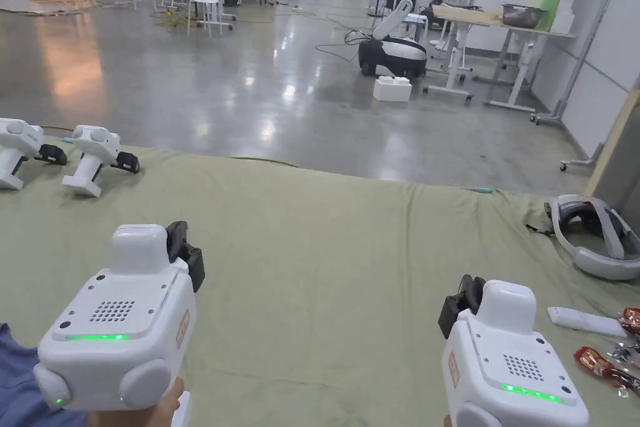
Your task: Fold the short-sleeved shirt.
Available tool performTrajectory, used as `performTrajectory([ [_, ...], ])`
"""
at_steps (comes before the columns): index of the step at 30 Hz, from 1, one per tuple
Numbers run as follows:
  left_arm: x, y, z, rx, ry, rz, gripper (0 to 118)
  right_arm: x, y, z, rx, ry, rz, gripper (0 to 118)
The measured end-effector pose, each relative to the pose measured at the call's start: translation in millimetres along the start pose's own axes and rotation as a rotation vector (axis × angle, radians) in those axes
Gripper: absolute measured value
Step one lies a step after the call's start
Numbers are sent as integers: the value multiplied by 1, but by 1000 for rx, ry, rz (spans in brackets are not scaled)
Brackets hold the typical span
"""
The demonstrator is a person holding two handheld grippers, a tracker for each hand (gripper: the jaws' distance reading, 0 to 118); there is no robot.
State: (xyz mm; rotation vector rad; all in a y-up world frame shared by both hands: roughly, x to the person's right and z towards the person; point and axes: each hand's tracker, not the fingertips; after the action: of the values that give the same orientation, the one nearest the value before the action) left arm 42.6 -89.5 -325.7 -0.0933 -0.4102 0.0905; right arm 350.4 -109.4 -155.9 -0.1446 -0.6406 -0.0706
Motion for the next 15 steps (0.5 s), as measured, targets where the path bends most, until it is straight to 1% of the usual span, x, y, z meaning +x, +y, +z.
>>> performTrajectory([
  [2,-1,0,3,6,-14,-8,3,-2,-1,3,4,8,3,13],
  [6,3,-1,9,-13,-56,-95,4,-8,-1,5,6,19,29,13],
  [7,3,0,10,-26,-62,-98,4,-9,0,5,8,24,36,13],
  [9,-6,2,13,-60,-70,-87,3,-13,2,7,9,31,50,13],
  [11,-20,3,16,-120,-43,-69,3,-15,3,7,6,46,56,13],
  [13,-45,3,20,-173,-58,-32,3,-21,2,8,2,59,69,13],
  [15,-72,2,26,-224,-52,-23,3,-25,0,7,-6,74,81,13],
])
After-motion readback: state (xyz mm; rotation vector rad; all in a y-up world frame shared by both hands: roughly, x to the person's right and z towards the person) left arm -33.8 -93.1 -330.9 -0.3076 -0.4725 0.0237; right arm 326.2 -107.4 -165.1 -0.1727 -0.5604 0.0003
